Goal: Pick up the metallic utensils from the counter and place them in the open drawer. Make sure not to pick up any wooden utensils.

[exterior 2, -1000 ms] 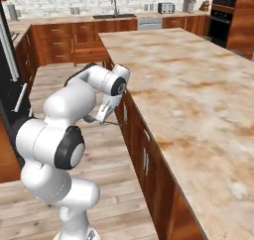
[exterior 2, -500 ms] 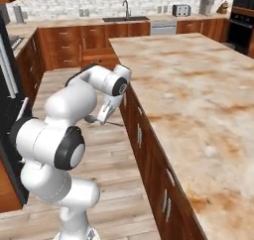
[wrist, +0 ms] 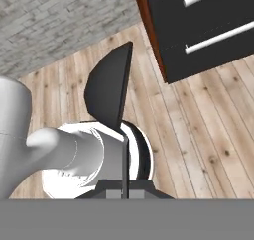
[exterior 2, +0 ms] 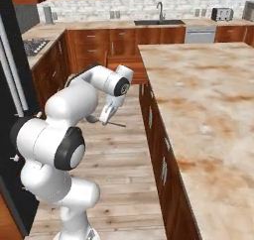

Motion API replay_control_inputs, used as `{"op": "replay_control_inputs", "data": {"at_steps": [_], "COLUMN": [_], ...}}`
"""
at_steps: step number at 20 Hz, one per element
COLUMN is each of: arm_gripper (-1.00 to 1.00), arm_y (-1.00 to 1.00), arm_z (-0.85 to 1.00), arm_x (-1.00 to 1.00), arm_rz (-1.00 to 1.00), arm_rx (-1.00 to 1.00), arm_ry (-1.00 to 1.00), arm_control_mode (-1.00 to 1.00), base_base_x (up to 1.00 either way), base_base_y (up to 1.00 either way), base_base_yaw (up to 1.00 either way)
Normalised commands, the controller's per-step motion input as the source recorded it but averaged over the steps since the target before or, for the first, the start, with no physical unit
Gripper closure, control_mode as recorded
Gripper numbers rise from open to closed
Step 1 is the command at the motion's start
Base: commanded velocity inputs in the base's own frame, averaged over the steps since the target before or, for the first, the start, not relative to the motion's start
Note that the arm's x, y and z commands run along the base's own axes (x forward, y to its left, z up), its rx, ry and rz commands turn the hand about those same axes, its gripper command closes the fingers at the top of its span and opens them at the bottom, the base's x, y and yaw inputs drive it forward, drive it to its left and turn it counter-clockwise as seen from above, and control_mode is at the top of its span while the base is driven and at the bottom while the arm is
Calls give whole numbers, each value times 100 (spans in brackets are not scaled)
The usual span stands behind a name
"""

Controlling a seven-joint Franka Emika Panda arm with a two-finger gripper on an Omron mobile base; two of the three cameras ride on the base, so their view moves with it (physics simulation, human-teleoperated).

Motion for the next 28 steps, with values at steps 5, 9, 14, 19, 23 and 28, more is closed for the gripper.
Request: {"op": "replay_control_inputs", "data": {"at_steps": [5, 9, 14, 19, 23, 28], "arm_gripper": [100, 100, 100, 100, 100, 100], "arm_y": [0, 0, 0, 0, 0, 0], "arm_z": [0, 0, 0, 0, 0, 0], "arm_x": [0, 0, 0, 0, 0, 0], "arm_rz": [0, 0, 0, 0, 0, 0], "arm_rx": [0, 0, 0, 0, 0, 0], "arm_ry": [0, 0, 0, 0, 0, 0], "arm_control_mode": [100, 100, 100, 100, 100, 100], "base_base_x": [98, 100, 99, 97, 93, 87], "base_base_y": [-51, -39, -14, -1, -10, -9], "base_base_yaw": [46, 39, 6, 0, 0, -1]}}
